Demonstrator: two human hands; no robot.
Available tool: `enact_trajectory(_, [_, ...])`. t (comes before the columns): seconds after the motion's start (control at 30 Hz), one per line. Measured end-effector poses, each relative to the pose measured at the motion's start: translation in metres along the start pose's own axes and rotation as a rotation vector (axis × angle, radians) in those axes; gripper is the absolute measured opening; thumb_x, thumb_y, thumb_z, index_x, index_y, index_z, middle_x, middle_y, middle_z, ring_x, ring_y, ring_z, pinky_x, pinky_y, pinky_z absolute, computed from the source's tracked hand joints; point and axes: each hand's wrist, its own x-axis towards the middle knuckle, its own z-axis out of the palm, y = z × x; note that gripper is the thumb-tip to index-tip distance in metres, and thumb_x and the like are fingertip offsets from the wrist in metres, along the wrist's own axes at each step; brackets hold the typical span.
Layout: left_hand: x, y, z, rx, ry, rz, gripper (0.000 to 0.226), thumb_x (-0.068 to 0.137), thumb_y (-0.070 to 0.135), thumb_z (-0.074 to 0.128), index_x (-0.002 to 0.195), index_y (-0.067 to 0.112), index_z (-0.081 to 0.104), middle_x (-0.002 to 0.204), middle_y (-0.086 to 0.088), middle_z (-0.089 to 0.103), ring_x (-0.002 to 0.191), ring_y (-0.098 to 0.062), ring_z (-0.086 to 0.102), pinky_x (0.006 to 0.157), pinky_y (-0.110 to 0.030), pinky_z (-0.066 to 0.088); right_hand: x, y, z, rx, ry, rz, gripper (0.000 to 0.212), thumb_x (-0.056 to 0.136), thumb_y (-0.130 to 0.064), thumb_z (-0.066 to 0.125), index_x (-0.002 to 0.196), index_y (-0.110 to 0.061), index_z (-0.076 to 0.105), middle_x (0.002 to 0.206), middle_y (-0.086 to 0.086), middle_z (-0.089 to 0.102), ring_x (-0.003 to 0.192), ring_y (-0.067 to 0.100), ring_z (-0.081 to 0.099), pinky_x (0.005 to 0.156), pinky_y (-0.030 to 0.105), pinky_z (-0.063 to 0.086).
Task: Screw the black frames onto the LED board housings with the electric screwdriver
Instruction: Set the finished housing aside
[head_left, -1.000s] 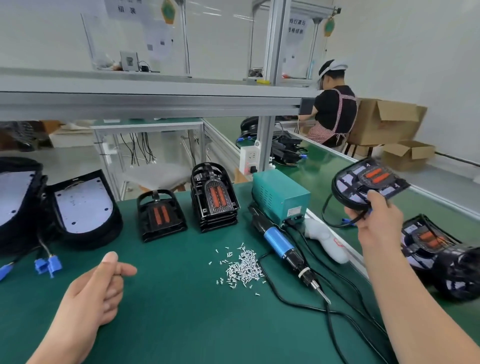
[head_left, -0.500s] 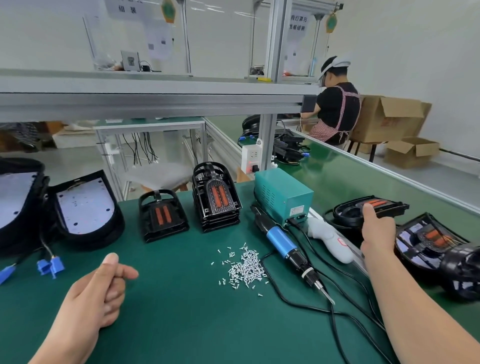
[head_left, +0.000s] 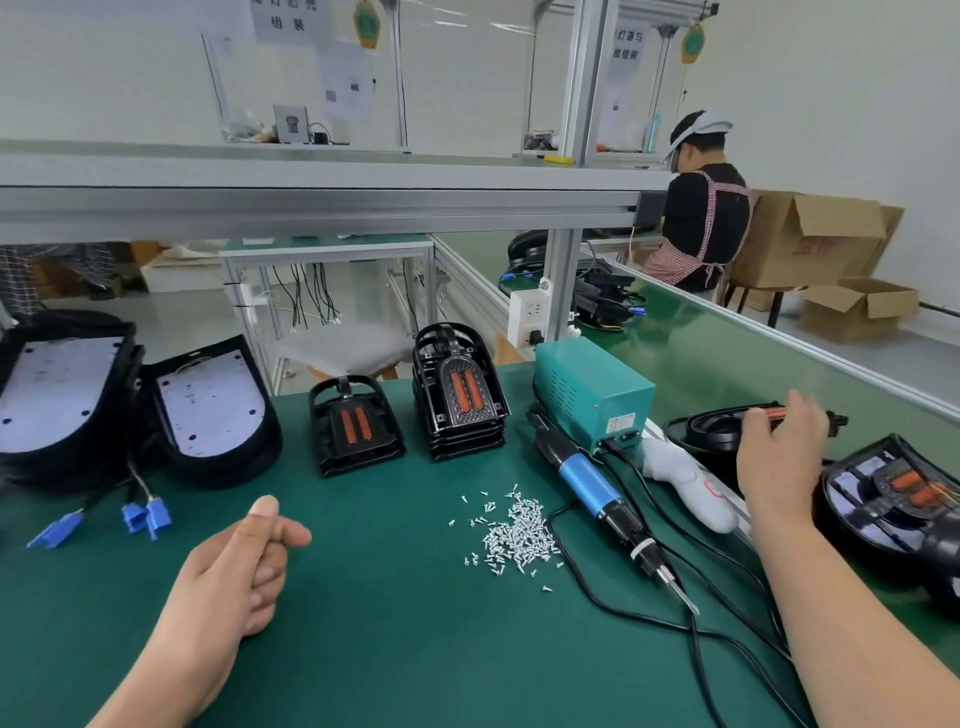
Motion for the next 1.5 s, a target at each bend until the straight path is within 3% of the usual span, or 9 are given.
enact_trajectory(0.07, [0.000, -0.001, 0.001, 0.013, -0.006, -0.005, 0.053, 0.093, 0.068, 0.063, 0.086, 0.017, 0.076, 0.067, 0.000, 0.033, 0.052, -0.013, 0.025, 0.044, -0.022, 0.023, -0.008, -0.014, -0.003, 0.063, 0.028, -0.057, 0.048, 0.106, -0.024, 0.049, 0.151, -0.006, 0.050, 0.154, 0.016, 0.048, 0.142, 0.032, 0.045, 0.121, 0.050, 0.035])
enact_trajectory(0.17, [0.000, -0.002, 0.001, 0.027, -0.008, -0.023, 0.042, 0.105, 0.048, 0.057, 0.084, 0.016, 0.075, 0.067, 0.000, 0.032, 0.053, -0.014, 0.025, 0.044, -0.021, 0.022, -0.025, -0.038, -0.007, 0.184, 0.011, -0.136, 0.035, 0.102, -0.031, 0.051, 0.132, -0.022, 0.066, 0.129, -0.002, 0.066, 0.114, 0.013, 0.058, 0.102, 0.035, 0.044])
enact_trajectory(0.27, [0.000, -0.002, 0.002, 0.072, 0.001, -0.049, 0.039, 0.109, 0.038, 0.055, 0.082, 0.017, 0.074, 0.068, 0.000, 0.031, 0.054, -0.014, 0.025, 0.045, -0.022, 0.021, -0.042, -0.061, -0.006, 0.287, -0.059, -0.228, 0.016, 0.102, -0.032, 0.057, 0.110, -0.031, 0.070, 0.100, -0.017, 0.068, 0.089, 0.002, 0.059, 0.086, 0.029, 0.045])
enact_trajectory(0.43, [-0.001, 0.000, 0.003, 0.111, 0.021, -0.062, 0.035, 0.108, 0.033, 0.055, 0.083, 0.014, 0.072, 0.071, -0.003, 0.034, 0.056, -0.015, 0.026, 0.047, -0.026, 0.021, -0.076, -0.094, 0.004, 0.288, -0.255, -0.445, 0.013, 0.106, -0.025, 0.061, 0.094, -0.027, 0.067, 0.082, -0.011, 0.064, 0.068, 0.005, 0.055, 0.064, 0.012, 0.039])
enact_trajectory(0.57, [-0.002, 0.003, 0.005, 0.127, 0.024, -0.069, 0.034, 0.108, 0.033, 0.054, 0.085, 0.013, 0.070, 0.069, 0.000, 0.034, 0.055, -0.014, 0.025, 0.047, -0.026, 0.021, -0.113, -0.122, 0.021, 0.281, -0.411, -0.574, 0.016, 0.105, -0.028, 0.062, 0.090, -0.028, 0.066, 0.086, -0.010, 0.066, 0.079, 0.012, 0.059, 0.070, 0.011, 0.040])
enact_trajectory(0.73, [-0.004, 0.005, 0.005, 0.129, 0.026, -0.081, 0.034, 0.105, 0.033, 0.056, 0.075, 0.024, 0.069, 0.066, 0.004, 0.032, 0.054, -0.014, 0.025, 0.046, -0.025, 0.023, -0.156, -0.155, 0.054, 0.310, -0.620, -0.734, 0.018, 0.106, -0.031, 0.060, 0.089, -0.035, 0.063, 0.075, -0.004, 0.061, 0.066, 0.018, 0.054, 0.061, 0.020, 0.039])
enact_trajectory(1.03, [-0.003, 0.010, 0.006, 0.107, 0.055, -0.112, 0.022, 0.095, 0.035, 0.057, 0.074, 0.027, 0.062, 0.066, 0.004, 0.031, 0.054, -0.015, 0.024, 0.046, -0.025, 0.022, -0.220, -0.210, 0.125, 0.333, -0.871, -0.807, 0.016, 0.105, -0.040, 0.054, 0.089, -0.039, 0.059, 0.083, -0.017, 0.063, 0.069, 0.010, 0.055, 0.061, 0.017, 0.039])
enact_trajectory(1.33, [0.003, 0.004, 0.004, 0.077, 0.090, -0.122, 0.029, 0.096, 0.033, 0.055, 0.067, 0.030, 0.060, 0.064, 0.005, 0.033, 0.052, -0.013, 0.026, 0.046, -0.024, 0.023, -0.250, -0.271, 0.222, 0.264, -0.869, -0.660, 0.020, 0.103, -0.048, 0.057, 0.097, -0.030, 0.062, 0.080, -0.010, 0.068, 0.075, 0.008, 0.062, 0.072, 0.039, 0.051])
enact_trajectory(1.5, [0.005, 0.004, 0.003, 0.047, 0.131, -0.109, 0.032, 0.081, 0.037, 0.056, 0.080, 0.006, 0.050, 0.071, -0.003, 0.031, 0.059, -0.019, 0.023, 0.049, -0.029, 0.020, -0.248, -0.303, 0.264, 0.088, -0.892, -0.652, 0.041, 0.100, -0.055, 0.057, 0.103, -0.015, 0.063, 0.083, -0.001, 0.067, 0.080, 0.024, 0.062, 0.066, 0.038, 0.041])
